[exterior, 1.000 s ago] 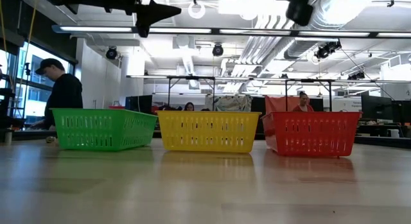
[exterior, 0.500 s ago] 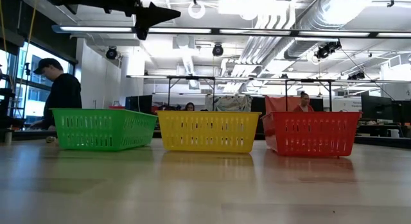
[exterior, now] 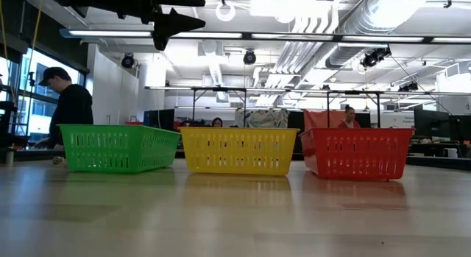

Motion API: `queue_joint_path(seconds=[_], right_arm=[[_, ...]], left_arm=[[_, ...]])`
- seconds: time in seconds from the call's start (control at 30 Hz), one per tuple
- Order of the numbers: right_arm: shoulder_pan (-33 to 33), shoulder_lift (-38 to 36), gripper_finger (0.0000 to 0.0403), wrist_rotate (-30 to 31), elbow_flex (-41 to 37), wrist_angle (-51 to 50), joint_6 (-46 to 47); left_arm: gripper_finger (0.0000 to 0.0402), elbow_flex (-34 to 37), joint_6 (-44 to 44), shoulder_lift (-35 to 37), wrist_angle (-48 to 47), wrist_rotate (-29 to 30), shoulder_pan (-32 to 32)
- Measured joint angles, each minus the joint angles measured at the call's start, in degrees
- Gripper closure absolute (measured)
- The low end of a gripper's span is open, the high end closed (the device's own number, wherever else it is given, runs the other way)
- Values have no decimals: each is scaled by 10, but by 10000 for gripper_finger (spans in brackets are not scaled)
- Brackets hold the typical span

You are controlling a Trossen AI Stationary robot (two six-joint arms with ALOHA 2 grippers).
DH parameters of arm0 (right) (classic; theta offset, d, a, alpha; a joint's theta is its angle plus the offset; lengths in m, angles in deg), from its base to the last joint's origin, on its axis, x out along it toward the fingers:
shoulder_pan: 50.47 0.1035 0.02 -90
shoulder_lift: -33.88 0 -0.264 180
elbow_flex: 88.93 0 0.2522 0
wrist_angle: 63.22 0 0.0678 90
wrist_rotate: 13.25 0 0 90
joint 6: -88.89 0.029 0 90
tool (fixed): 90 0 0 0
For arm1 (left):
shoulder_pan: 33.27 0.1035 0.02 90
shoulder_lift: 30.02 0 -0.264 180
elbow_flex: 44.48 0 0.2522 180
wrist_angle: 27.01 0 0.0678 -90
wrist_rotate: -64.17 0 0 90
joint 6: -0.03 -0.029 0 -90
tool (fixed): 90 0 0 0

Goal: Sort Halloween decoration
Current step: Put the white skull toy into the yellow basket

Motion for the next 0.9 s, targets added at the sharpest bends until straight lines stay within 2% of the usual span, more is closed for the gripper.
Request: queue_joint_path(seconds=[0.33,0.6,0.9], right_arm=[[-8,65,195,-13,37,-11,32],[-24,82,195,10,34,-24,42],[-40,81,195,7,34,-13,29]], left_arm=[[209,0,19,0,-3,0,0],[209,0,46,0,-5,0,0],[209,0,62,0,-6,0,0]])
